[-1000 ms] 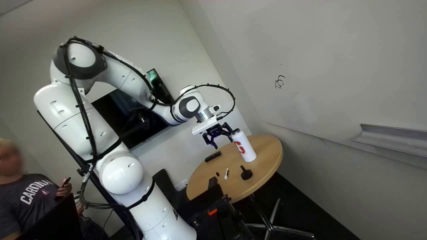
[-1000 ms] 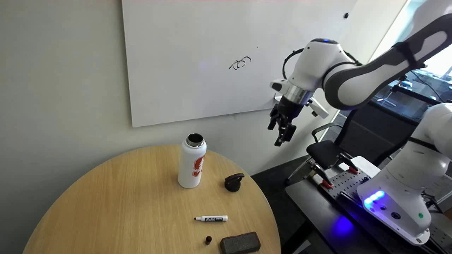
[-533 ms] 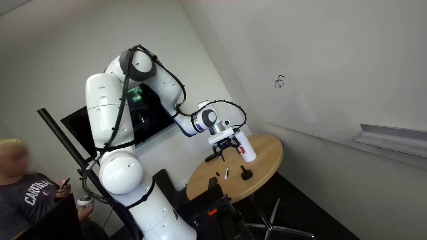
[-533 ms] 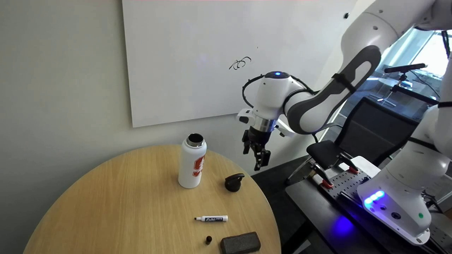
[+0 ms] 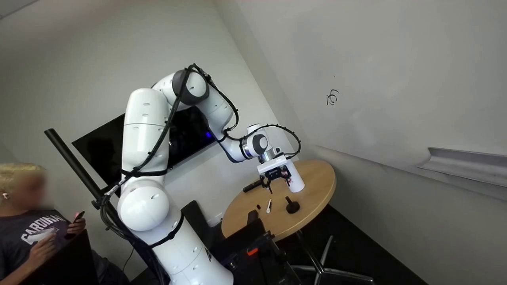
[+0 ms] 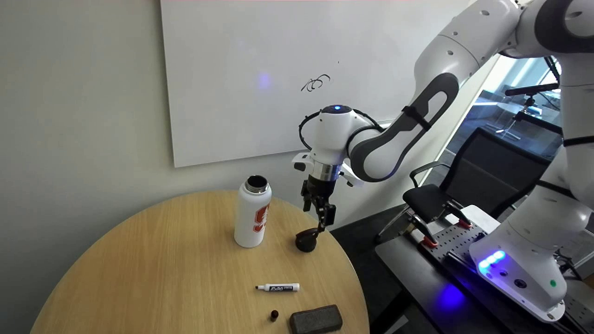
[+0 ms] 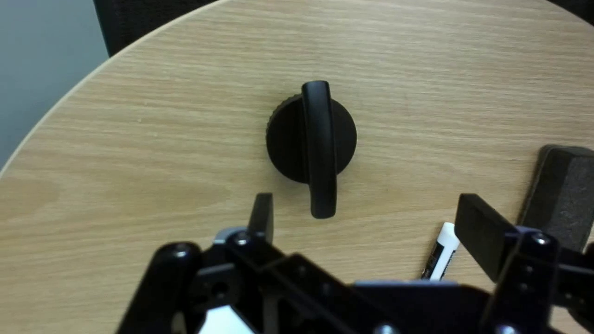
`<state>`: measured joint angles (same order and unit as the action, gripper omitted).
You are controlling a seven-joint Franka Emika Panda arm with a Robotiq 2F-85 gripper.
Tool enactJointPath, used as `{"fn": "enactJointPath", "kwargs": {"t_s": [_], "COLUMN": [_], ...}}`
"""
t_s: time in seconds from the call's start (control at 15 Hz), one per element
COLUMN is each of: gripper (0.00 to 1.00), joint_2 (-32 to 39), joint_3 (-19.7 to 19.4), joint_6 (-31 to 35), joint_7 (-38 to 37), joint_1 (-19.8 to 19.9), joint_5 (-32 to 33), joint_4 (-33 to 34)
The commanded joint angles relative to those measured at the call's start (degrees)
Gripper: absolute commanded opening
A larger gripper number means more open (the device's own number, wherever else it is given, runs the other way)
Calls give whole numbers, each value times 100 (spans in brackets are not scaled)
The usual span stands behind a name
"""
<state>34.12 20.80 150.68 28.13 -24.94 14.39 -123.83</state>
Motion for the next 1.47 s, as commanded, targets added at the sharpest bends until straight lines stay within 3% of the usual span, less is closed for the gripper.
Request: {"fn": "enactJointPath", "kwargs": {"t_s": [0.0, 0.4, 0.93, 1.0, 1.07, 1.4], "gripper": [100, 100, 100, 75, 74, 34], "joint_2": [25, 253, 597, 610, 617, 676], "joint_3": [-3, -343, -382, -394, -404, -341], "joint_6": [139, 1005, 1457, 1442, 1444, 1461], "joint_7": [-111, -155, -105, -79, -85, -23], "joint_1": [53, -69, -40, -45, -52, 51], "joint_5": [249, 1072, 1378, 1407, 1425, 1436], "joint_4": [-48, -277, -280, -282, -284, -288]}}
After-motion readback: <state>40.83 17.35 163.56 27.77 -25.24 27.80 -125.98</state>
